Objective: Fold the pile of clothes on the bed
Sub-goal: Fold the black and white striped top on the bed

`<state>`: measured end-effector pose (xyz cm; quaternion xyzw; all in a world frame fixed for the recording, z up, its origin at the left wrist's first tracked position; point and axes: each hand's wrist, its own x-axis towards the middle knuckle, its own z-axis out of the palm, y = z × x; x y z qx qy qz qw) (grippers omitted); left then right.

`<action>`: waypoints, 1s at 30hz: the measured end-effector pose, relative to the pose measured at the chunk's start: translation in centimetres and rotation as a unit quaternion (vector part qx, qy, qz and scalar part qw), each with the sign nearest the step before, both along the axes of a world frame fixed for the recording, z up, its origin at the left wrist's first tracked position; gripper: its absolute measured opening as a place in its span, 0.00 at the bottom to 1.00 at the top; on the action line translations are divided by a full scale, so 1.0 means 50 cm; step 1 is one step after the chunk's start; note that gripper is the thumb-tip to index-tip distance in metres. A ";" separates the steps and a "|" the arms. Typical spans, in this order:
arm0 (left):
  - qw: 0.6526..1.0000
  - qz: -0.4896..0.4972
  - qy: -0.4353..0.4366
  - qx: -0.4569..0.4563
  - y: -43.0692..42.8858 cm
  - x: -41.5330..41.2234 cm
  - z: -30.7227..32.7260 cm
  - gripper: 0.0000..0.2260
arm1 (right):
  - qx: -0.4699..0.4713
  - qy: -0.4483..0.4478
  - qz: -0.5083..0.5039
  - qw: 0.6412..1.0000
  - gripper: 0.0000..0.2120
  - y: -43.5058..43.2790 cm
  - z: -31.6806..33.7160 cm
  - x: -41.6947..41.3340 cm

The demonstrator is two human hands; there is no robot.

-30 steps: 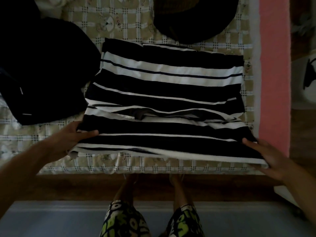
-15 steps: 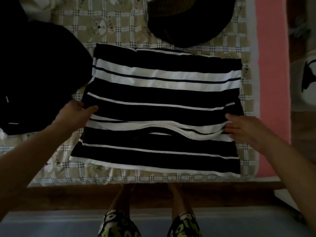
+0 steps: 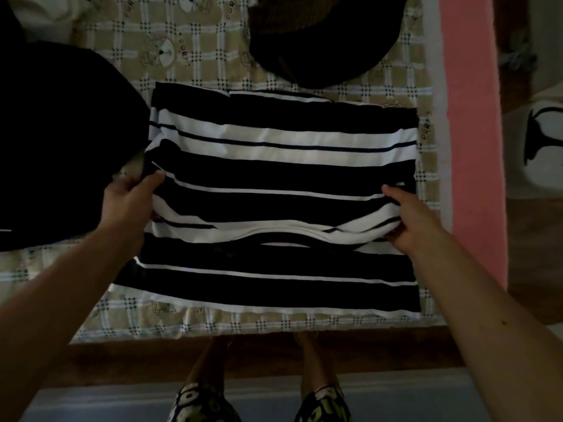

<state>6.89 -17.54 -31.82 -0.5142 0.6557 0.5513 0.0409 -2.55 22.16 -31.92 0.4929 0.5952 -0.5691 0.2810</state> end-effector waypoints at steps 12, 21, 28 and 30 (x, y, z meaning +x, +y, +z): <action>0.980 -0.002 -0.114 0.163 0.045 -0.020 -0.021 0.19 | -0.104 0.028 0.051 0.993 0.26 -0.008 -0.009 -0.008; 0.978 0.127 -0.025 0.166 0.052 -0.041 -0.029 0.29 | -0.070 0.083 -0.061 0.992 0.32 -0.015 -0.023 -0.025; 0.976 0.038 -0.061 0.203 0.028 -0.060 -0.029 0.26 | -0.115 0.051 0.020 0.992 0.17 -0.041 0.001 -0.042; 0.990 0.056 -0.033 0.128 0.026 -0.060 -0.030 0.25 | -0.110 0.072 0.012 0.991 0.19 -0.037 0.002 -0.038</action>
